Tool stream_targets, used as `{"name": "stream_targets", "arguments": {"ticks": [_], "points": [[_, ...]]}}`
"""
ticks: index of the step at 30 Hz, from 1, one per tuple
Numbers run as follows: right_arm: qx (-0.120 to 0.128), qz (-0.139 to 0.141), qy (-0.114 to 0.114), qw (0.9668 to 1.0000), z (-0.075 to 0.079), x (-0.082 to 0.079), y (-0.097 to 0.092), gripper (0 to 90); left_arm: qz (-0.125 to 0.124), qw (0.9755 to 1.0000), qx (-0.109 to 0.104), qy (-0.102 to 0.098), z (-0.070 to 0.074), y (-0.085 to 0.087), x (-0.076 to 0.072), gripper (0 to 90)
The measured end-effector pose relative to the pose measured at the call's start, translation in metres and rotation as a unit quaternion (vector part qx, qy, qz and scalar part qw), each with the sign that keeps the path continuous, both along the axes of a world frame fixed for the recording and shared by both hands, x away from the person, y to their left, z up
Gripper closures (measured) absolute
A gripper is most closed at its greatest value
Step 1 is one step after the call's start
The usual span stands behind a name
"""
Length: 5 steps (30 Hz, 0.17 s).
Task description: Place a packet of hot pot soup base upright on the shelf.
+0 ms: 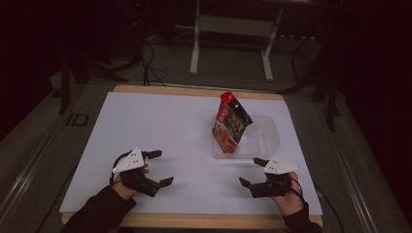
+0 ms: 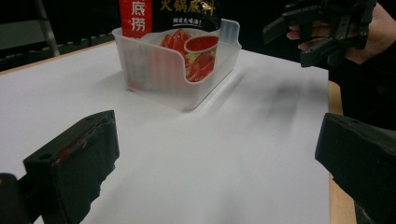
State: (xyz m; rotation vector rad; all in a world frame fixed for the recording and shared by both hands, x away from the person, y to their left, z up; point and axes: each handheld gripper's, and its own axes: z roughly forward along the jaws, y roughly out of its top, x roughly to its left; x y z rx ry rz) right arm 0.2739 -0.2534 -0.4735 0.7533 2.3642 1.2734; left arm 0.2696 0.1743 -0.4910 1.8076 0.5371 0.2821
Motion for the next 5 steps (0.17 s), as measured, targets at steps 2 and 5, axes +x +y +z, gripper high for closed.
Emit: {"name": "stream_targets", "arguments": {"ticks": [2,5], "points": [[0.0,-0.001,-0.001,1.0,0.0001,0.0002,-0.0001,13.6,-0.001,1.0,0.0,0.0,-0.0002,-0.0003,-0.0001,0.1],[0.001,0.0,0.0,1.0,0.0,0.0005,-0.0005,13.6,-0.002,1.0,0.0,0.0,-0.0002,-0.0006,-0.0005,0.1]]}}
